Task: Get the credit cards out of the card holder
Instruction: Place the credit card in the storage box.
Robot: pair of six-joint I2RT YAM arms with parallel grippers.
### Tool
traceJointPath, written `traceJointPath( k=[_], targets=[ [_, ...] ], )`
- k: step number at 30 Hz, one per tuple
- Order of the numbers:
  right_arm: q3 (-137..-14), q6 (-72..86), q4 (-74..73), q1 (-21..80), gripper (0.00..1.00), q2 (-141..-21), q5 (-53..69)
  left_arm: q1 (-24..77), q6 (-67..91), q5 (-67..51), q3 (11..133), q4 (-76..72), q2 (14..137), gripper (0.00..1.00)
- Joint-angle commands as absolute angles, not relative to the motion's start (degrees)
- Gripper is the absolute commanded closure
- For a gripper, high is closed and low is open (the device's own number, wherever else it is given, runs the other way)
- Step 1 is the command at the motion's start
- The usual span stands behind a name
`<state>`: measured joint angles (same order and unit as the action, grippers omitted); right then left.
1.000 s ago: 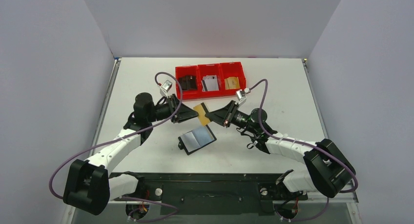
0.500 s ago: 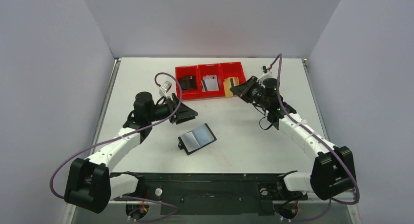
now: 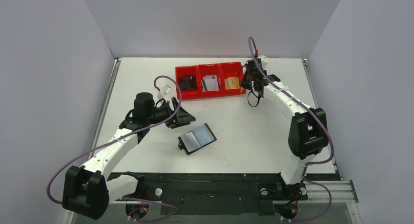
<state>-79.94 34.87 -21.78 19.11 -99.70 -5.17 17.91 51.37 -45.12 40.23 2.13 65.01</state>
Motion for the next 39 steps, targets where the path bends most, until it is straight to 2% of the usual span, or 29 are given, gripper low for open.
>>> traceJointPath(
  k=[1,18,33,36,38,39],
  targets=[
    [-86.8,29.4,-26.6,19.2,1.00,-104.9,-13.8,17.7,47.0,-43.8,43.0,6.4,63.5,0.41],
    [-105.8,19.4,-30.7,23.6,1.00,-120.0,-23.8,17.7,43.6,-41.6,44.7,11.1,65.1,0.38],
    [-121.1,9.1,-34.9,28.0,1.00,-133.4,-38.0,17.6,42.4,-42.3,48.9,14.5,67.4,0.38],
    [-123.1,7.8,-35.2,28.4,0.93,-134.8,-39.0,17.6,42.0,-42.2,49.3,15.6,67.3,0.37],
    [-123.4,7.7,-35.2,28.4,0.81,-135.1,-39.0,17.6,41.7,-42.3,49.5,16.1,67.2,0.37],
    [-123.6,7.8,-35.3,28.5,0.72,-135.1,-38.8,17.6,41.6,-42.3,49.6,16.2,67.1,0.37]
  ],
)
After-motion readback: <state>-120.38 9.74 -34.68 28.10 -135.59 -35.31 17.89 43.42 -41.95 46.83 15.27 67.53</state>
